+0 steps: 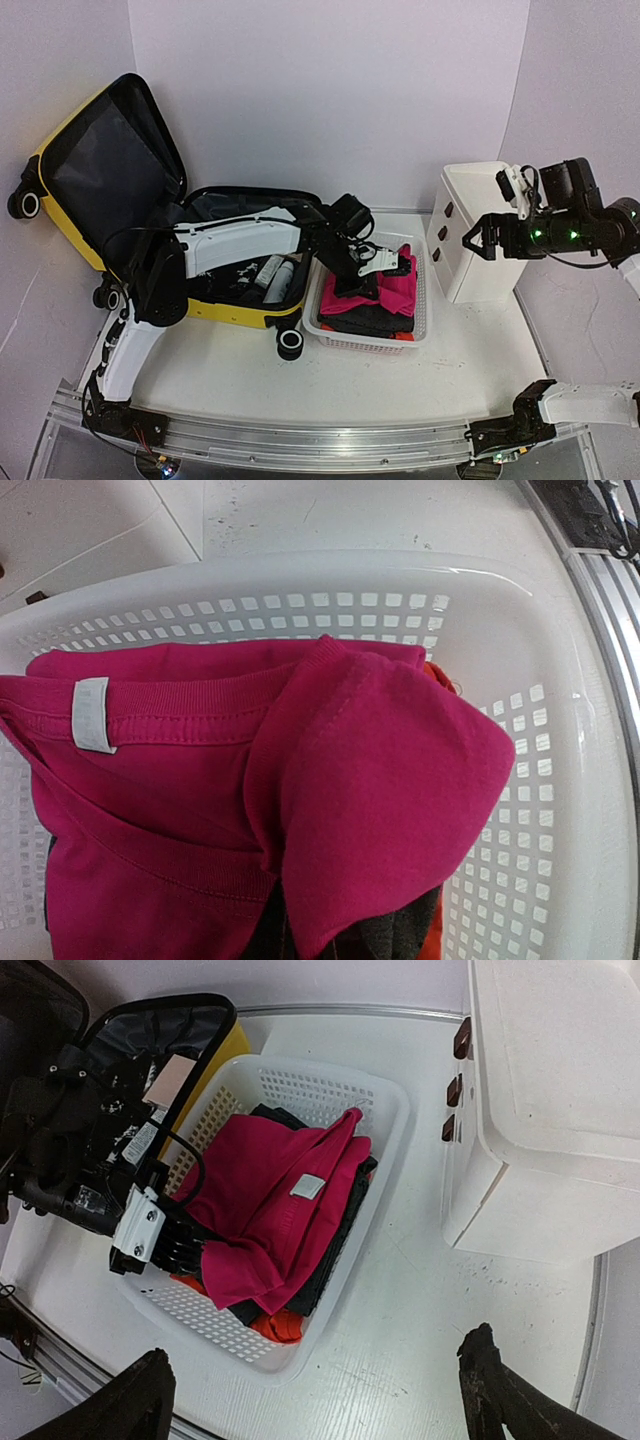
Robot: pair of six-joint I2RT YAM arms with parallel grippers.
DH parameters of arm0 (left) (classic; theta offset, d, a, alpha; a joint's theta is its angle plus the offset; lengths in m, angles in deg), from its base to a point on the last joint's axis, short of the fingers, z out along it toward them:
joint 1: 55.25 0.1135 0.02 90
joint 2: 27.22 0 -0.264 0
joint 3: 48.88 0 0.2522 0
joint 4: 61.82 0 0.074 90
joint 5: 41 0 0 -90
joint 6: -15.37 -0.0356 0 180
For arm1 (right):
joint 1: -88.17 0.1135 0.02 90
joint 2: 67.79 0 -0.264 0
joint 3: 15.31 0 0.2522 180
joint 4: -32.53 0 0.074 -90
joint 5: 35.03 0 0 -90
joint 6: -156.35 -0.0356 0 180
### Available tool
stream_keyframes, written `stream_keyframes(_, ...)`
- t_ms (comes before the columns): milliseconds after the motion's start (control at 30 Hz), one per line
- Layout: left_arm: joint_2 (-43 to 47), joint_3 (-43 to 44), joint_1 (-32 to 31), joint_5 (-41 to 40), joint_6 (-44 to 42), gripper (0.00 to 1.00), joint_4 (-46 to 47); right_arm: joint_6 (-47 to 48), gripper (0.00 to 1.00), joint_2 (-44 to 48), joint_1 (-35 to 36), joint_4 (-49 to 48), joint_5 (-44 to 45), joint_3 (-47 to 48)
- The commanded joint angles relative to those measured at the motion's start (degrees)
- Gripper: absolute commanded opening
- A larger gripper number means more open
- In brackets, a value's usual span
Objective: Open, take out, and arrange the luggage
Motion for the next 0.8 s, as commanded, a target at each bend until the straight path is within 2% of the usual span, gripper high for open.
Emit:
stream_keyframes(0, 3.0, 0.2, -0.6, 4.1, 2.9, 0.07, -0.4, 0.1, 0.98, 0.9, -0.3, -2.4, 1.1, -0.2)
stream_keyframes(167, 3.1, 1.7, -0.7, 7.7, 8.1, 0.49, -1.1, -0.2, 0.98, 1.7, -0.3, -2.4, 1.3, -0.6)
stream_keyframes(200, 3.8, 2.3, -0.4, 10.0, 9.3, 0.66, -1.9, -0.3, 0.98, 1.9, -0.3, -2.3, 1.3, -0.7)
stream_keyframes(233, 5.0, 2.6, -0.1, 12.8, 10.5, 0.69, -2.3, -0.4, 0.98, 2.2, -0.3, -2.3, 1.5, -0.9)
stream_keyframes(300, 7.3, 2.1, 1.5, 19.8, 13.7, 0.71, -2.4, -0.5, 0.98, 2.8, -0.2, -2.3, 1.7, -1.1)
stream_keyframes(367, 7.8, 3.2, 3.2, 22.4, 19.3, 0.66, -2.1, -0.5, 0.98, 3.4, -0.3, -2.2, 1.9, -1.5)
stream_keyframes(567, 6.6, 2.5, 6.6, 16.3, 33.0, 0.47, 1.5, 0.0, 0.98, 2.7, -0.2, -2.5, 1.9, -1.7)
stream_keyframes(600, 7.5, 0.9, 7.7, 14.2, 36.3, 0.48, 3.5, 0.1, 0.98, 2.4, -0.3, -2.5, 1.9, -1.5)
stream_keyframes(700, 12.7, -7.2, 10.9, 7.3, 45.6, 0.61, 11.4, 0.9, 0.98, 1.5, -0.3, -3.0, 1.7, -1.8)
stream_keyframes(767, 16.5, -10.9, 12.5, 2.1, 48.2, 0.65, 13.3, 1.2, 0.98, 0.6, -0.3, -3.5, 1.7, -2.3)
